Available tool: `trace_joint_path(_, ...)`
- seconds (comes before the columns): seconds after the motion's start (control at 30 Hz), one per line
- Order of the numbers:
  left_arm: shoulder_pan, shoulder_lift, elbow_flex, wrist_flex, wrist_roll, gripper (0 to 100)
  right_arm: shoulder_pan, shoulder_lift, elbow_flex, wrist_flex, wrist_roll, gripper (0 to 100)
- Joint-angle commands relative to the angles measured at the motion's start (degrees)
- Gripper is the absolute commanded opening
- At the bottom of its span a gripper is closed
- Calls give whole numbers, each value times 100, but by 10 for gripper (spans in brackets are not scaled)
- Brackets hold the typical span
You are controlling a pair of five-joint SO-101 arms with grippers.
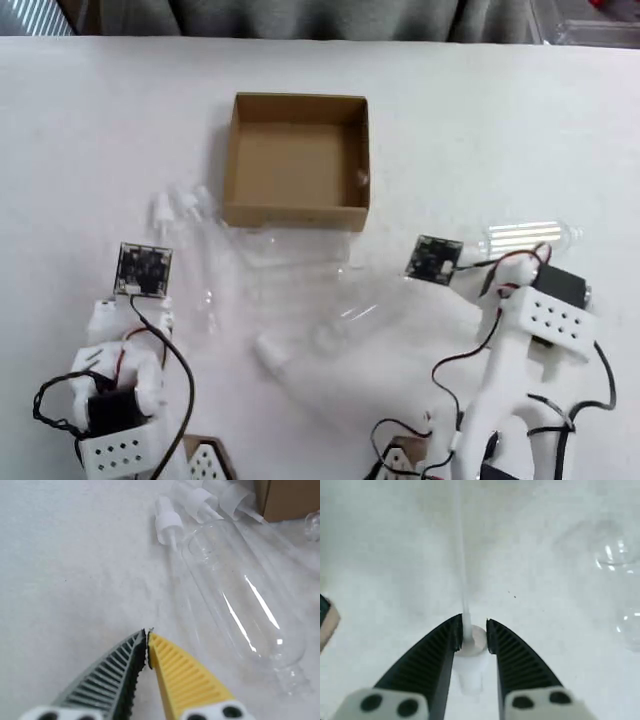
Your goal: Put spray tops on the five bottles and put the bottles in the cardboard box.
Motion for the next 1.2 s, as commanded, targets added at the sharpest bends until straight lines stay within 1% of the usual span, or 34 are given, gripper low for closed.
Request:
trace_joint_path(0.0, -48, -75, -18, -123, -35, 20, 347, 13, 9, -593, 167, 17)
trace_joint_path(0.17, -57, -75, -18, -123, -35, 20, 435, 13, 545, -1455, 237, 17)
trace_joint_path(0.3, -57, -75, -18, -114, -35, 20, 453, 13, 914, -1684, 756, 17)
trace_joint_path(0.5, -57, -75, -18, -114, -35, 20, 453, 13, 1240, -1991, 835, 24)
trace_joint_path(0.57, -57, -75, -18, -114, -35, 20, 462, 13, 1327, -2009, 835, 71)
trace_joint_path(0.67, -57, -75, -18, -114, -35, 20, 585, 13, 1407, -2000, 791, 183)
trace_joint_path(0.73, -57, -75, -18, -114, -35, 20, 629, 13, 1398, -1991, 712, 234)
trace_joint_path(0.8, -57, -75, -18, -114, -35, 20, 646, 13, 1371, -1991, 220, 233)
trace_joint_path(0.87, -57, -75, -18, -114, -35, 20, 558, -48, 1371, -1991, -571, 214)
trace_joint_path(0.97, -57, -75, -18, -114, -35, 20, 470, -48, 1222, -1991, -2057, 177)
trace_joint_path(1.1, -57, -75, -18, -114, -35, 20, 488, -48, 941, -2009, -4448, 127)
trace_joint_path(1.17, -57, -75, -18, -114, -35, 20, 593, -48, 879, -2000, -5257, 93)
